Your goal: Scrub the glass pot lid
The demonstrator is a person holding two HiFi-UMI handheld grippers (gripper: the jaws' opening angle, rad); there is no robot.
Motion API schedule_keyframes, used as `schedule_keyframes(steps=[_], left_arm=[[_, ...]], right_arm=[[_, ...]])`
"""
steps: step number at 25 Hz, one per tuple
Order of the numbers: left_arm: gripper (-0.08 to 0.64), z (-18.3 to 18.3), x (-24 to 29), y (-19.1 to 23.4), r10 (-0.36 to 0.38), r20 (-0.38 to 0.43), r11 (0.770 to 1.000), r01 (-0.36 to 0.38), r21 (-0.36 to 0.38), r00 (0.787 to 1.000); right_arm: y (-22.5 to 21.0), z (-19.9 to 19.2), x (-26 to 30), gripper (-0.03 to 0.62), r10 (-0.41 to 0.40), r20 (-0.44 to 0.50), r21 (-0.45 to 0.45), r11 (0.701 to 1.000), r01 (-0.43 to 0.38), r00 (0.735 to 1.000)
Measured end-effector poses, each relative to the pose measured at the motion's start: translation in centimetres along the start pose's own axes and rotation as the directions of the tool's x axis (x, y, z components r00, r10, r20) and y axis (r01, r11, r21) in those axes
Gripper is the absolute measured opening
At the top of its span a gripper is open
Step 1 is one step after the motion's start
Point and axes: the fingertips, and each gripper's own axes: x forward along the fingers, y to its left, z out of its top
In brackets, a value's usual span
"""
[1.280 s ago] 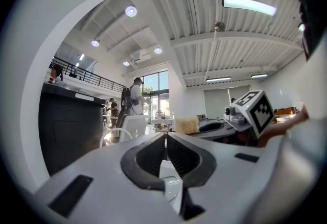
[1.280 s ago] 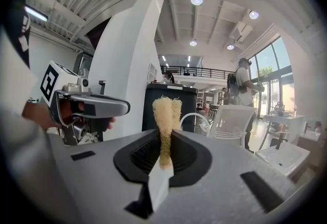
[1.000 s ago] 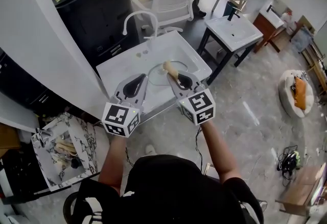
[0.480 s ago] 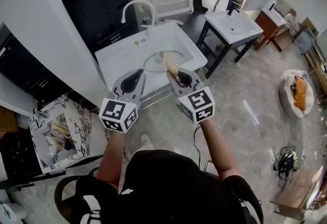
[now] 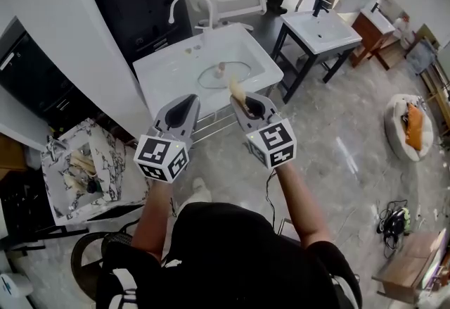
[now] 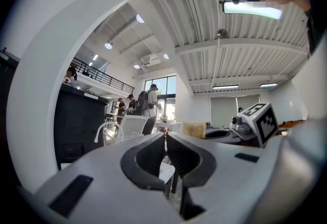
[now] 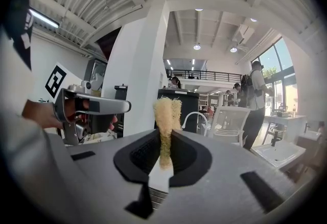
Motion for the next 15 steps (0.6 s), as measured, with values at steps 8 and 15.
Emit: schedule_keyframes(steps=[8, 15], left_arm=[[0.014, 0.0, -1.9, -1.1, 0.005, 0.008, 1.0, -0.005, 0.028, 1.0], [0.014, -0.2, -2.9, -1.4, 0.016, 0.007, 0.999, -0.016, 0.031, 1.0]], right_arm=[[1.7, 0.2, -1.1, 0.023, 0.007, 0.012, -0.014, 1.0, -0.007, 1.0], [2.2, 0.1, -1.7, 0.021, -0.003, 0.016, -0.028, 1.0, 0.003, 1.0]])
